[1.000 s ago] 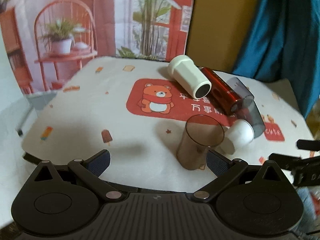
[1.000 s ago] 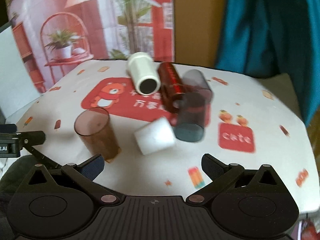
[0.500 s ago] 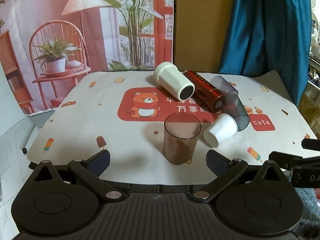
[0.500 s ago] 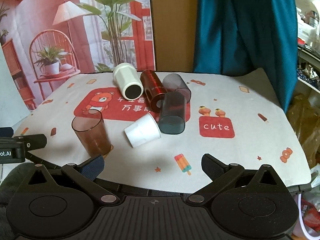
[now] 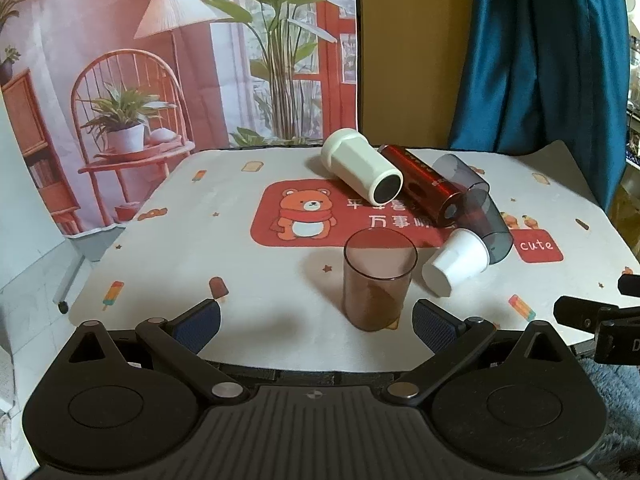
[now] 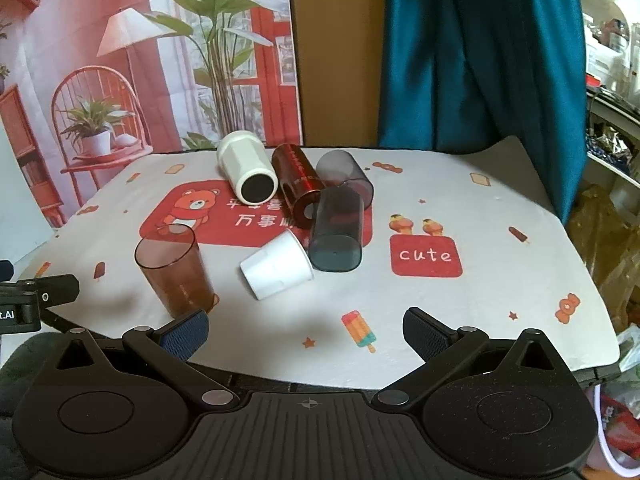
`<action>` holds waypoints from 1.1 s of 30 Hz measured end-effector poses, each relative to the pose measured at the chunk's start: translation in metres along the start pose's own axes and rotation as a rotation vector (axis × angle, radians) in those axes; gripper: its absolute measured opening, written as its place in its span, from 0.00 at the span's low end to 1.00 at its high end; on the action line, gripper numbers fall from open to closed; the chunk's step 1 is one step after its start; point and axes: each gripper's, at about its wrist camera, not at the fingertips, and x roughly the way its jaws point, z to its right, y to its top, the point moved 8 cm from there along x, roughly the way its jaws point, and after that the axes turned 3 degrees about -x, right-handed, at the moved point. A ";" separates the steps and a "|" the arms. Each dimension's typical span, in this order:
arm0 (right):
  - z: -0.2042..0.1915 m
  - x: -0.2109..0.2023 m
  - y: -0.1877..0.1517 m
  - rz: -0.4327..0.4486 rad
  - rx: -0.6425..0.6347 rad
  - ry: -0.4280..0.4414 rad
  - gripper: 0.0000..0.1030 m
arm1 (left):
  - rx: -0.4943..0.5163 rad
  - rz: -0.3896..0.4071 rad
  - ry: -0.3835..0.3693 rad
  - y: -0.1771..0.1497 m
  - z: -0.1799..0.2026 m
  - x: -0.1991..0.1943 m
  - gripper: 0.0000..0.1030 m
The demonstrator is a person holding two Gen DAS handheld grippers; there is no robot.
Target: Flip cup upright
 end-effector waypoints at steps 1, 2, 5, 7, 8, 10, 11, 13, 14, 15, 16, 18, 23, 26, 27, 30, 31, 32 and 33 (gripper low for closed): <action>0.000 0.001 0.000 -0.002 -0.002 -0.001 1.00 | 0.000 -0.003 0.000 0.000 0.000 0.000 1.00; 0.000 0.001 -0.001 -0.004 -0.003 -0.002 1.00 | -0.001 -0.006 0.001 -0.001 -0.001 0.000 1.00; 0.000 0.003 -0.002 -0.010 -0.003 -0.003 1.00 | -0.006 -0.015 0.002 -0.002 -0.003 0.002 1.00; 0.000 0.005 -0.002 -0.014 -0.003 -0.004 1.00 | -0.010 -0.021 0.004 -0.003 -0.005 0.003 1.00; 0.000 0.006 -0.002 -0.015 -0.004 -0.004 1.00 | -0.012 -0.023 0.004 -0.004 -0.005 0.004 1.00; -0.001 0.007 -0.002 -0.016 -0.007 -0.005 1.00 | -0.011 -0.026 0.005 -0.004 -0.006 0.005 1.00; -0.001 0.007 -0.003 -0.017 -0.009 -0.006 1.00 | -0.010 -0.027 0.005 -0.004 -0.005 0.006 1.00; -0.002 0.007 -0.003 -0.017 -0.011 -0.007 1.00 | -0.008 -0.028 0.005 -0.004 -0.006 0.006 1.00; -0.002 0.007 -0.003 -0.017 -0.010 -0.007 1.00 | -0.008 -0.028 0.006 -0.004 -0.005 0.007 1.00; -0.002 0.007 -0.003 -0.017 -0.010 -0.007 1.00 | -0.009 -0.029 0.005 -0.004 -0.006 0.007 1.00; -0.002 0.007 -0.003 -0.018 -0.010 -0.007 1.00 | -0.010 -0.029 0.006 -0.004 -0.005 0.007 1.00; -0.002 0.008 -0.003 -0.020 -0.010 -0.007 1.00 | -0.011 -0.030 0.005 -0.005 -0.006 0.007 1.00; -0.001 0.012 -0.006 -0.037 -0.008 -0.005 1.00 | -0.004 -0.040 0.006 -0.006 -0.004 0.009 1.00; -0.001 0.014 -0.008 -0.042 -0.008 -0.005 1.00 | -0.003 -0.045 0.006 -0.007 -0.005 0.010 1.00; -0.001 0.014 -0.008 -0.042 -0.008 -0.005 1.00 | -0.004 -0.045 0.006 -0.008 -0.005 0.010 1.00; -0.001 0.014 -0.008 -0.042 -0.008 -0.005 1.00 | -0.003 -0.046 0.006 -0.008 -0.005 0.010 1.00; -0.001 0.014 -0.008 -0.042 -0.008 -0.005 1.00 | -0.002 -0.046 0.006 -0.008 -0.005 0.010 1.00; -0.001 0.015 -0.008 -0.042 -0.007 -0.005 1.00 | -0.003 -0.047 0.006 -0.008 -0.005 0.010 1.00; -0.001 0.014 -0.008 -0.042 -0.008 -0.005 1.00 | -0.003 -0.047 0.006 -0.008 -0.005 0.010 1.00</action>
